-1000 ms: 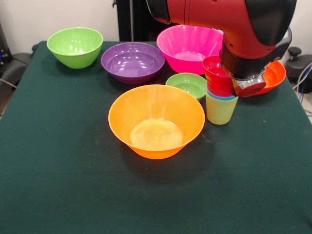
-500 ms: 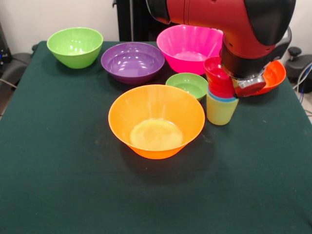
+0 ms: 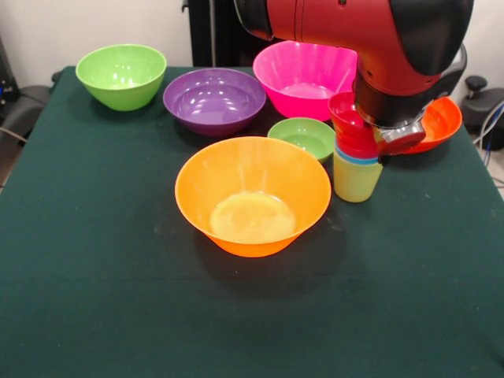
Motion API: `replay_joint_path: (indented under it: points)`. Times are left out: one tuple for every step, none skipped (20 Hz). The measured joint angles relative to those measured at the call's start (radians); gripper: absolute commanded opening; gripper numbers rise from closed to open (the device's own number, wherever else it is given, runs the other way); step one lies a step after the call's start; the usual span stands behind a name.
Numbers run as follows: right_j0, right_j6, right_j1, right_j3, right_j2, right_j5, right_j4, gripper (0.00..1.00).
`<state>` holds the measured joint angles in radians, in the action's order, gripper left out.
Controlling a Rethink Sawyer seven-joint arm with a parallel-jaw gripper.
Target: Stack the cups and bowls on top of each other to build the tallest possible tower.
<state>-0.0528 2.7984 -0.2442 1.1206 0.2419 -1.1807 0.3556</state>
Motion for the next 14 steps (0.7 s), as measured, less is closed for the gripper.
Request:
replay_joint_path:
  points:
    - [0.0,0.0,0.0,0.002,0.0,0.0,0.0,1.0]
    - [0.0,0.0,0.0,0.003,0.0,0.0,0.0,1.0]
    - [0.0,0.0,0.0,0.004,0.0,0.0,0.0,1.0]
    - [0.0,0.0,0.0,0.004,0.0,0.0,0.0,1.0]
    - [0.0,0.0,0.0,0.006,0.0,0.0,0.0,1.0]
    - [0.0,0.0,0.0,0.006,0.0,0.0,-0.001,1.0]
    - [0.0,0.0,0.0,0.007,0.0,0.0,-0.001,1.0]
    - [0.0,0.0,0.0,0.007,0.0,0.0,-0.001,1.0]
    - [0.0,0.0,0.0,0.007,0.0,0.0,-0.001,1.0]
    - [0.0,0.0,0.0,0.007,0.0,0.0,-0.002,1.0]
    - [0.0,0.0,0.0,0.007,0.0,0.0,-0.002,1.0]
    - [0.001,0.0,0.0,0.007,0.0,0.0,-0.003,1.0]
    - [0.001,0.0,0.0,0.007,0.001,0.0,-0.005,1.0]
    - [0.002,0.0,0.0,0.007,0.001,0.0,-0.005,1.0]
